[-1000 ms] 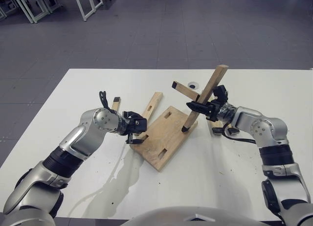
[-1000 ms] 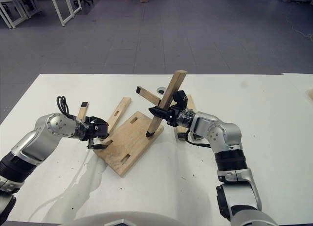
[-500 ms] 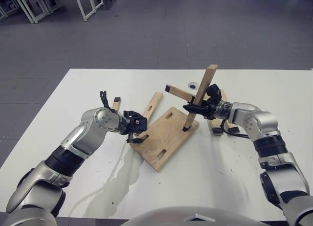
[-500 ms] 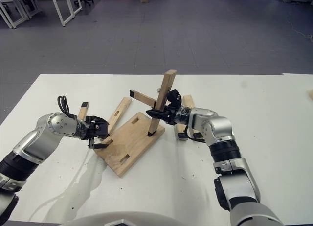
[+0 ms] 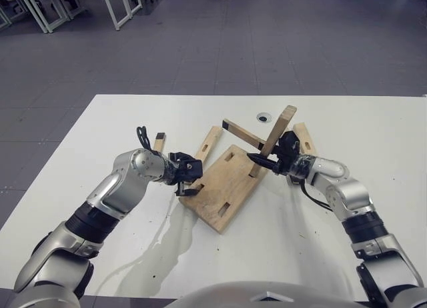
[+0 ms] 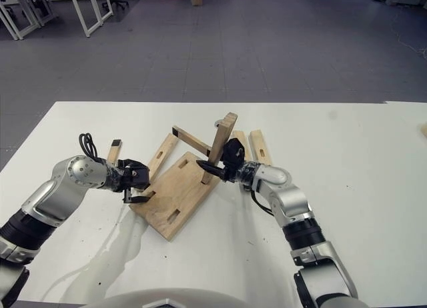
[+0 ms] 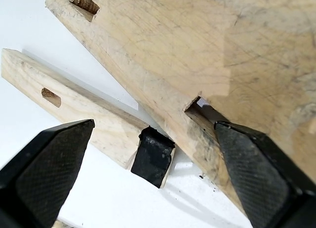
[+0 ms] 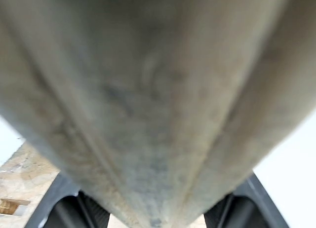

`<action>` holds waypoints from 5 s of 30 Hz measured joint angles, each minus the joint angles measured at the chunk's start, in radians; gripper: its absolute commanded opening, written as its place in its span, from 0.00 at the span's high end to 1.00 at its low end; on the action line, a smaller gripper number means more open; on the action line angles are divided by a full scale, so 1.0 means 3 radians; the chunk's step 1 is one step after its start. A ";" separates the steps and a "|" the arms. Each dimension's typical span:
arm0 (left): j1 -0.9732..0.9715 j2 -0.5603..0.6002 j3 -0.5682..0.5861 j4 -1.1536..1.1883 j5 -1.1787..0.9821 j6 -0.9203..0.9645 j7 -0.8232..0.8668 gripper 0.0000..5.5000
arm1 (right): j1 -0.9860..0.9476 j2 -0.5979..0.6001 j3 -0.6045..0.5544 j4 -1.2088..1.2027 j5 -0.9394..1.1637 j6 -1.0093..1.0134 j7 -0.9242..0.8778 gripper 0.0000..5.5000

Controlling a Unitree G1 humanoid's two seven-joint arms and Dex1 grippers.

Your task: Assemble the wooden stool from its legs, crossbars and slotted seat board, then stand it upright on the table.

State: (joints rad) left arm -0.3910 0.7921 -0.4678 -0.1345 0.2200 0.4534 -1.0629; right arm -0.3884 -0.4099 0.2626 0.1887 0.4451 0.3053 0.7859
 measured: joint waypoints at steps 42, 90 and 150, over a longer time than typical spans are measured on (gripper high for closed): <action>0.0340 -0.0216 0.0112 -0.0391 -0.0070 0.0517 0.0357 0.18 | 0.0435 -0.0739 -0.0170 -0.0798 -0.0342 0.0848 0.0500 0.00; 0.1005 -0.0748 0.0238 -0.1772 -0.0832 0.2425 0.1799 0.18 | -0.0410 0.1776 -0.2333 -0.2771 0.0377 0.2825 -0.3312 0.43; 0.0159 -0.2206 0.1338 -0.1842 -0.1367 0.3765 0.2979 0.18 | 0.0861 -0.0076 -0.1236 0.0193 -0.0685 0.0417 -0.1443 0.63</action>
State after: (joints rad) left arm -0.3435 0.1302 -0.0663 -0.6870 -0.1899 1.5830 -0.1691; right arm -0.1300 -0.4327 -0.1080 0.2467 0.2395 0.4306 0.3531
